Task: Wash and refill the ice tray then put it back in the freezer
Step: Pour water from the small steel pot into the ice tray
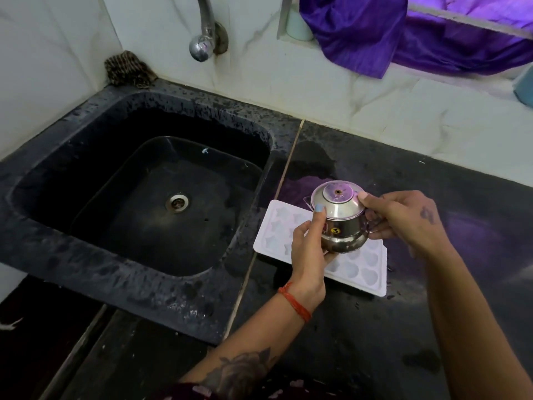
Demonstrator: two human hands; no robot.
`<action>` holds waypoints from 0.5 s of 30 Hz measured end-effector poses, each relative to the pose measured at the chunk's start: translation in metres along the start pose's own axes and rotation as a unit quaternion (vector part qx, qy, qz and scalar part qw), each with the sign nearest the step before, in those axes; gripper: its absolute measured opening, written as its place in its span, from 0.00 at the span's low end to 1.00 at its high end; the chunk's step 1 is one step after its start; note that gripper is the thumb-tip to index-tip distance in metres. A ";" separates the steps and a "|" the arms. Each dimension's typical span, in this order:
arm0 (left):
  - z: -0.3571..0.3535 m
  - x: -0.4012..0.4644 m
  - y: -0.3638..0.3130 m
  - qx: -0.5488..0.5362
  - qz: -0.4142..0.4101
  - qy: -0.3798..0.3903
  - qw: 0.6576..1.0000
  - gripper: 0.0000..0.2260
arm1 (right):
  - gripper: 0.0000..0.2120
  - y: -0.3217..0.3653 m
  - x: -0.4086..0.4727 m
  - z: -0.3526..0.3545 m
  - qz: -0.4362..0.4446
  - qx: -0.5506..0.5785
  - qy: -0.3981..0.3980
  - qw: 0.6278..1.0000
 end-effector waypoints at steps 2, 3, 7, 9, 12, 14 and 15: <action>0.000 0.000 -0.002 -0.009 -0.006 -0.003 1.000 0.20 | 0.19 0.004 0.004 -0.002 0.009 -0.017 0.007 1.000; -0.001 0.001 -0.003 -0.014 -0.011 0.000 1.000 0.16 | 0.19 0.005 0.005 -0.003 0.011 -0.024 0.009 1.000; -0.001 0.003 -0.007 -0.014 -0.023 0.010 1.000 0.13 | 0.18 0.012 0.008 -0.005 0.023 -0.046 0.009 0.999; 0.000 0.006 -0.007 -0.016 -0.019 0.008 1.000 0.13 | 0.18 0.017 0.008 -0.006 0.031 -0.063 0.004 0.998; 0.003 0.009 -0.007 -0.023 -0.012 0.000 1.000 0.15 | 0.19 0.023 0.009 -0.006 0.046 -0.092 -0.004 0.995; 0.004 0.010 -0.007 -0.029 -0.006 -0.004 1.000 0.19 | 0.18 0.026 0.009 -0.008 0.052 -0.106 -0.007 0.993; 0.005 0.010 -0.008 -0.032 -0.002 -0.004 0.999 0.21 | 0.18 0.027 0.009 -0.009 0.055 -0.113 -0.007 0.992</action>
Point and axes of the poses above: each hand's wrist, its own x-axis towards the middle knuckle, its own z-axis out of the back of the hand, y = z × x, the point moved 8 cm from there along x, towards the middle knuckle, and after that the axes turned 2 degrees about -z, right-handed, at the moved point
